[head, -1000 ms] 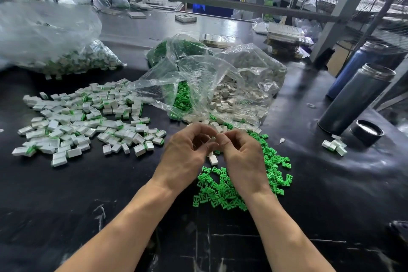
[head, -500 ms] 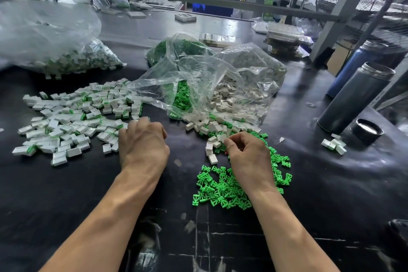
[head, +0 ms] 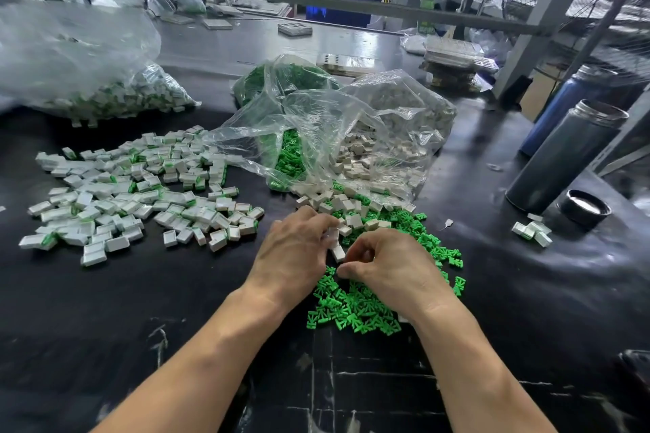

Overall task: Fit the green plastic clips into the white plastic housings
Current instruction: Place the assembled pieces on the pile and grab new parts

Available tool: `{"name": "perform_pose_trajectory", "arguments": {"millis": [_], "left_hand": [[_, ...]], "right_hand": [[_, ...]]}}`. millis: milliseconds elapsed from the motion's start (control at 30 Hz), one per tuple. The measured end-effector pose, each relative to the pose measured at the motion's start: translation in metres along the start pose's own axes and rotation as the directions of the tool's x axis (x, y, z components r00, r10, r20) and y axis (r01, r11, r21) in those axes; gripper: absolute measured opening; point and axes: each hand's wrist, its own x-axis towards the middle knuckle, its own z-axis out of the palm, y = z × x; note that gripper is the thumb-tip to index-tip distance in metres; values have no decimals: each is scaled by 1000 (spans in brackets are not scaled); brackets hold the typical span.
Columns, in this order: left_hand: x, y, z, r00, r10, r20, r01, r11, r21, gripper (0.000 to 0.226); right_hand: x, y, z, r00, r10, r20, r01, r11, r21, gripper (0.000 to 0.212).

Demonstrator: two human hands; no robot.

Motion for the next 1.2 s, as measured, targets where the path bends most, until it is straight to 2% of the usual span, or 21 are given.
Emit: {"name": "perform_pose_trajectory", "arguments": {"millis": [133,267,367,500,633,767,900,1100,1200], "left_hand": [[1,0,-1,1000,-23,-9,23,1000,-17,17],[-2,-2,-1,998,-43,-53,37,993,-114,16],[-2,-2,-2,993,-96,-75,74,964,-255,23],[1,-1,-4,982,-169,-89,98,845,-526,28],[1,1,-6,978,-191,-85,86,739,-668,29],[-1,2,-8,987,-151,-58,50,628,-777,35],[1,3,-7,980,-199,-24,71,459,-886,28],[3,5,-6,972,-235,11,92,341,-936,20],[3,5,-5,977,-214,26,98,337,-936,18]], "right_hand": [[0,-4,3,999,-43,-6,43,998,-46,16],[-1,-2,6,997,-77,-10,76,997,-33,20],[2,1,7,997,-64,-37,67,994,82,16],[3,2,5,992,-32,-125,87,881,464,10],[4,0,4,969,12,-248,156,748,645,10],[3,-3,5,962,53,-266,165,662,731,8],[3,-6,7,966,57,-254,173,588,790,6],[3,-8,11,965,56,-256,203,456,866,4],[4,-8,11,962,59,-267,216,438,873,5]]}}
